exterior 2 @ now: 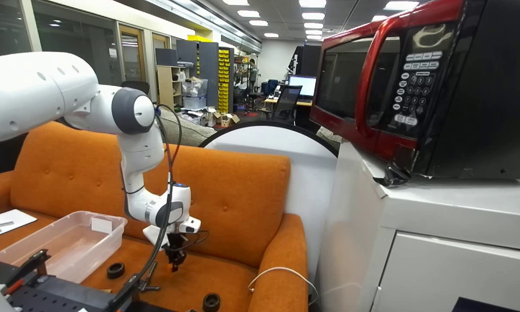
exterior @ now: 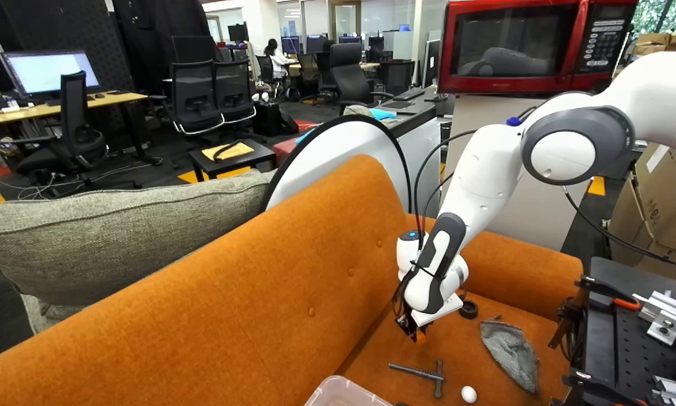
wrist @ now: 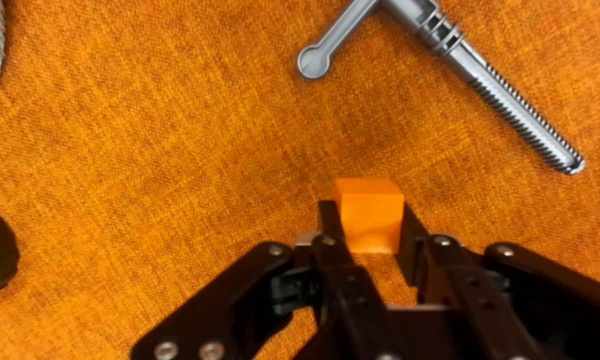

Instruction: Move the orange block to the left

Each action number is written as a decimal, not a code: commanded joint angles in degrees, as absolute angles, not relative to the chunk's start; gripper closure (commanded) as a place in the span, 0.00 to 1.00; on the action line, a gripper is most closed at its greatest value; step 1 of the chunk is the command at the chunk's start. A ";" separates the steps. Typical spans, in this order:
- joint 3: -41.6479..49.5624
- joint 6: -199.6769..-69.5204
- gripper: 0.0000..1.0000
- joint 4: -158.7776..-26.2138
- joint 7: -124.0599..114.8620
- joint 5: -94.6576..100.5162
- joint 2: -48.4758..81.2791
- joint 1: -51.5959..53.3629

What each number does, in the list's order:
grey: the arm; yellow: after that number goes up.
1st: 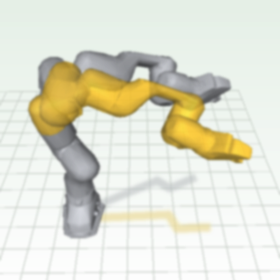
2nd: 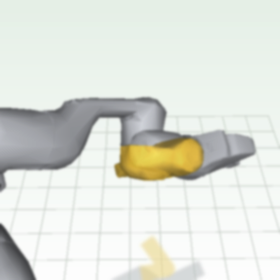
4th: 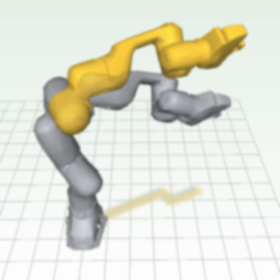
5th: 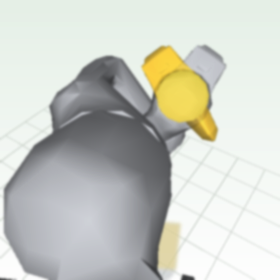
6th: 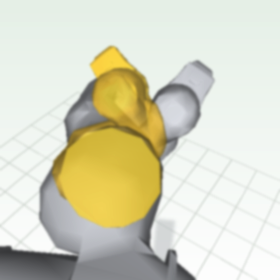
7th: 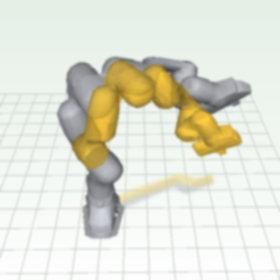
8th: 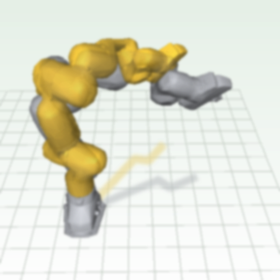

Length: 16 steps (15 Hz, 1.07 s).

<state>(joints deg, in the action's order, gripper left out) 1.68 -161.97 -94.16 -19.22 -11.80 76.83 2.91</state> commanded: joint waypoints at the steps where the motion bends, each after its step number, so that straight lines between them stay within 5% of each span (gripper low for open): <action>1: 1.84 -161.78 0.71 -93.84 -18.98 -12.28 76.98 3.11; 5: 1.84 -161.82 0.71 -93.88 -19.01 -12.29 76.98 3.11; 6: 1.84 -161.83 0.93 -93.88 -19.01 -12.29 76.98 3.11; 16: -2.87 -173.95 0.93 -97.70 -31.12 -26.78 77.24 2.96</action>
